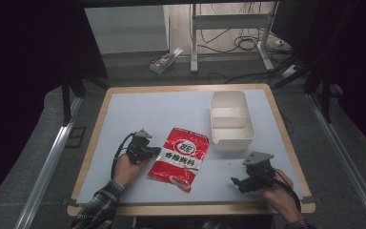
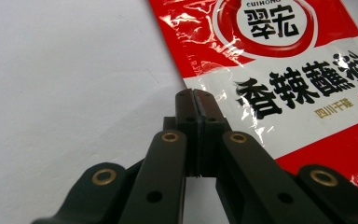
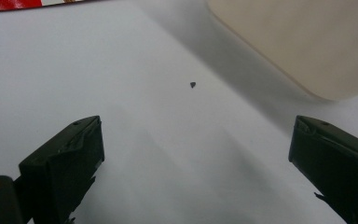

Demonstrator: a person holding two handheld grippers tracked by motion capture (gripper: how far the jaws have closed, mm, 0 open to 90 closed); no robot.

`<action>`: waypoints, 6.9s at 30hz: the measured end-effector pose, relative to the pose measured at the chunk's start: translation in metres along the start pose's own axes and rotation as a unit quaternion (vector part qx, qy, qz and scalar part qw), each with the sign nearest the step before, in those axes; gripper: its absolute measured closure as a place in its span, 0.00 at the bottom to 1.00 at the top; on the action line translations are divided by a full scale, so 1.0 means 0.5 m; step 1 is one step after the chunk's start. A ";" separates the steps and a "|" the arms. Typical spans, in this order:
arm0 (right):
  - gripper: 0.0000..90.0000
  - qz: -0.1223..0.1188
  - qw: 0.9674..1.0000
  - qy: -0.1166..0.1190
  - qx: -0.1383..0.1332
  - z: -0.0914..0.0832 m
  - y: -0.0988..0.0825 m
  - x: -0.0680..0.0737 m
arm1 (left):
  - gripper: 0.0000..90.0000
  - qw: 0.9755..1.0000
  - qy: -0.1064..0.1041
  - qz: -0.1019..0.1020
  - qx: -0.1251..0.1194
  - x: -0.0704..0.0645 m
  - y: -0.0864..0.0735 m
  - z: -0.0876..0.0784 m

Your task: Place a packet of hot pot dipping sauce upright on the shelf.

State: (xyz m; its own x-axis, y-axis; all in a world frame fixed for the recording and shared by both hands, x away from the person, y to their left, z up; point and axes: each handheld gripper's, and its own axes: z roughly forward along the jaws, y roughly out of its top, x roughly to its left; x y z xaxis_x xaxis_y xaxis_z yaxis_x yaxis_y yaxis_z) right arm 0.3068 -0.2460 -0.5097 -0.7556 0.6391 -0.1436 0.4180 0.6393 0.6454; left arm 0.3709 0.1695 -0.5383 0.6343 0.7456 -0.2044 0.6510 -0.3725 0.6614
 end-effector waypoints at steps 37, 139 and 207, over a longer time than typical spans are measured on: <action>0.03 0.002 1.000 0.019 -0.003 0.012 0.007 0.011 | 1.00 0.998 -0.037 0.039 0.011 -0.033 0.011 0.013; 0.09 0.032 0.992 0.118 -0.030 0.128 0.153 0.089 | 0.19 0.996 0.039 0.048 -0.071 -0.034 -0.092 -0.111; 0.98 0.036 0.982 0.126 -0.133 0.030 0.431 0.016 | 0.06 0.995 0.062 0.062 -0.055 -0.024 -0.097 -0.107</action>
State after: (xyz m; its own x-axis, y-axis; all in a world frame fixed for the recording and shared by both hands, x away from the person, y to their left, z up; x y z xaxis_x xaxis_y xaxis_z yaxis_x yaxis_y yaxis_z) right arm 0.3983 -0.0967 -0.3830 -0.8440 0.5307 0.0779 0.3535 0.4410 0.8250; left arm 0.3093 0.2083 -0.5293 0.6468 0.7621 -0.0297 0.5165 -0.4090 0.7523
